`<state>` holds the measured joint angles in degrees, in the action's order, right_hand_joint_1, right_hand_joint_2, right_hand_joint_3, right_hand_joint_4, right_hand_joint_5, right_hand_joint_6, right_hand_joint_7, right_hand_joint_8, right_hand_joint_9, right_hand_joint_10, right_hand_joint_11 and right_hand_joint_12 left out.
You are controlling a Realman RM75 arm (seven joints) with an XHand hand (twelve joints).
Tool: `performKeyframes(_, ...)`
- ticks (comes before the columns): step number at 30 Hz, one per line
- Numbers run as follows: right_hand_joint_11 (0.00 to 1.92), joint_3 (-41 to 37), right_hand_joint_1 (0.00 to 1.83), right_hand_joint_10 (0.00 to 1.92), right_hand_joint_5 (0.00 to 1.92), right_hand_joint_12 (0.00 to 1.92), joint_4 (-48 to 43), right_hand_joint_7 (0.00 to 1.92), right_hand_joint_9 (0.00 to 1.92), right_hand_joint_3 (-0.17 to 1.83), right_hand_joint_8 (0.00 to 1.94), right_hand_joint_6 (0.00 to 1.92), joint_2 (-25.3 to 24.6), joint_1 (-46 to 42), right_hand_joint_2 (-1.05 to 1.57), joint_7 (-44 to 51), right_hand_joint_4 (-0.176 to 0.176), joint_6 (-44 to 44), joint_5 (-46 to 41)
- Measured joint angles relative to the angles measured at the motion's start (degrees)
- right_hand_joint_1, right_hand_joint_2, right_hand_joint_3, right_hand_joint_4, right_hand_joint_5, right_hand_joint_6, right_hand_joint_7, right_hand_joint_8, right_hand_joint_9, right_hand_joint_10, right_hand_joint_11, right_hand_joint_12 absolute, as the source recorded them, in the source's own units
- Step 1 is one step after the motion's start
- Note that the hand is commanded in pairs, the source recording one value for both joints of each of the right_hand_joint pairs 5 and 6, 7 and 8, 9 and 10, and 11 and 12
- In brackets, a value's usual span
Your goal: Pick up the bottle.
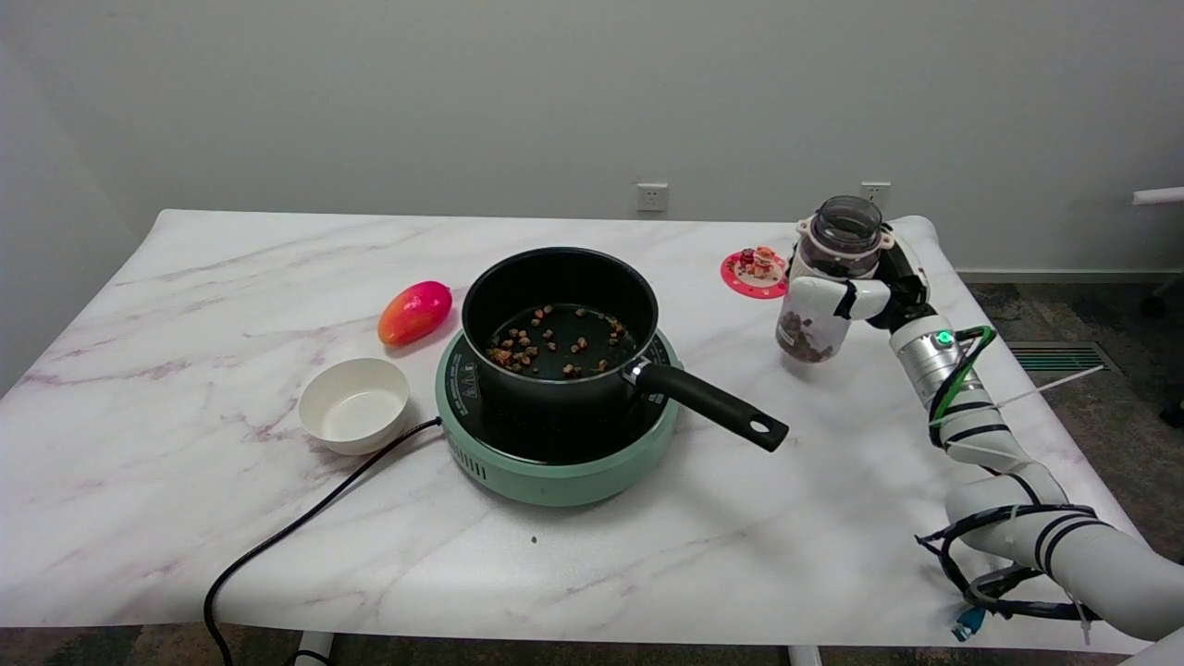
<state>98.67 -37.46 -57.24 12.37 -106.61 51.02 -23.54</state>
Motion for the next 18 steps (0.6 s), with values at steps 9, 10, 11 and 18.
performKeyframes(9, 1.18, -0.2, 1.50, 1.41, 1.92, 1.18, -3.7, 1.89, 1.41, 0.57, 1.89, 1.92, 0.5, 2.6, 0.96, -0.2, 0.000, -1.1, 1.2)
performKeyframes(10, 1.18, -0.3, 1.50, 1.41, 1.92, 1.18, -4.4, 1.89, 1.41, 0.57, 1.89, 1.92, 0.6, 2.9, 0.96, -0.2, 0.000, -1.4, 1.5)
performKeyframes(11, 1.18, -0.3, 1.51, 1.41, 1.92, 1.18, -5.2, 1.89, 1.41, 0.57, 1.89, 1.92, 0.7, 3.2, 0.95, -0.2, 0.000, -1.7, 1.9)
performKeyframes(18, 1.16, -0.3, 1.52, 1.39, 1.92, 1.16, -11.4, 1.87, 1.39, 0.57, 1.87, 1.92, 2.0, 5.9, 0.91, -0.2, 0.000, -5.0, 6.8)
